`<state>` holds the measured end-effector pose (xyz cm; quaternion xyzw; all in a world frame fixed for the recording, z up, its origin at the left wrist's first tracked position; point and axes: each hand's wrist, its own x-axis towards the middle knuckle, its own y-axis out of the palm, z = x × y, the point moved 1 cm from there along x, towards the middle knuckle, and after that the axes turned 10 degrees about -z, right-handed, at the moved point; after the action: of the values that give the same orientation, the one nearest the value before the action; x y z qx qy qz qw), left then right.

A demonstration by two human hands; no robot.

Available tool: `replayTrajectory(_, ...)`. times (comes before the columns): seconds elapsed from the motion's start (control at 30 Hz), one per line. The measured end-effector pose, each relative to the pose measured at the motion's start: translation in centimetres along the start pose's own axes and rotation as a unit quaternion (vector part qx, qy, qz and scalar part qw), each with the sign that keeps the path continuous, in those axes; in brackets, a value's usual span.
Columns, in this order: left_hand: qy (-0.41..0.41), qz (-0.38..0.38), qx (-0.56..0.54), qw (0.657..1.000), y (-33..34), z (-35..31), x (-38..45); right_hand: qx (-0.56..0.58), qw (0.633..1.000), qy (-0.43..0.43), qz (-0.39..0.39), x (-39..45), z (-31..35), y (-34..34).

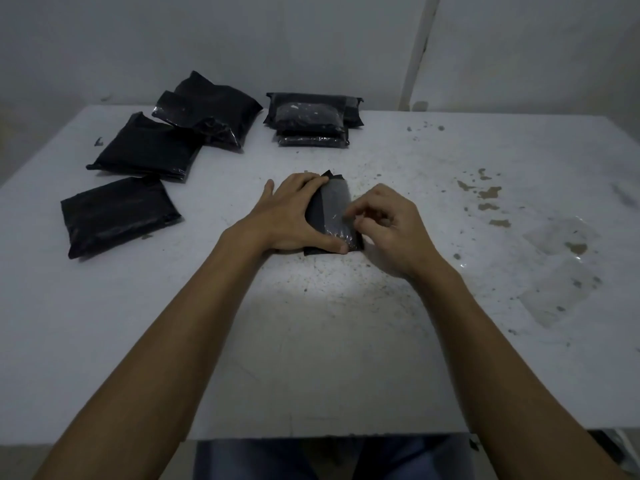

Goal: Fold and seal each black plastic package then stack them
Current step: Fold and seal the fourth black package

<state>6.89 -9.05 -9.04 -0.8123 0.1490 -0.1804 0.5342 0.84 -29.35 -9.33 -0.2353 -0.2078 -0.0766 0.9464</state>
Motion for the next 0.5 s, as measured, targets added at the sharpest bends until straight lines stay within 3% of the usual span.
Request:
replayTrajectory(0.2, -0.007, 0.020, -0.013, 1.000, -0.1, -0.2, 0.0, -0.176, 0.975, -0.083, 0.111, -0.8, 1.4, 1.0)
replayTrajectory(0.37, -0.012, 0.037, -0.009, 0.999, -0.5, -0.1, 0.7, -0.258, 0.956, -0.046, 0.133, -0.4, 2.0, 2.5)
replayTrajectory(0.5, -0.019, 0.098, 0.047, 0.994, -1.5, -0.6, 2.3, -0.262, 0.955, -0.020, 0.137, 0.6, 2.5, 2.9)
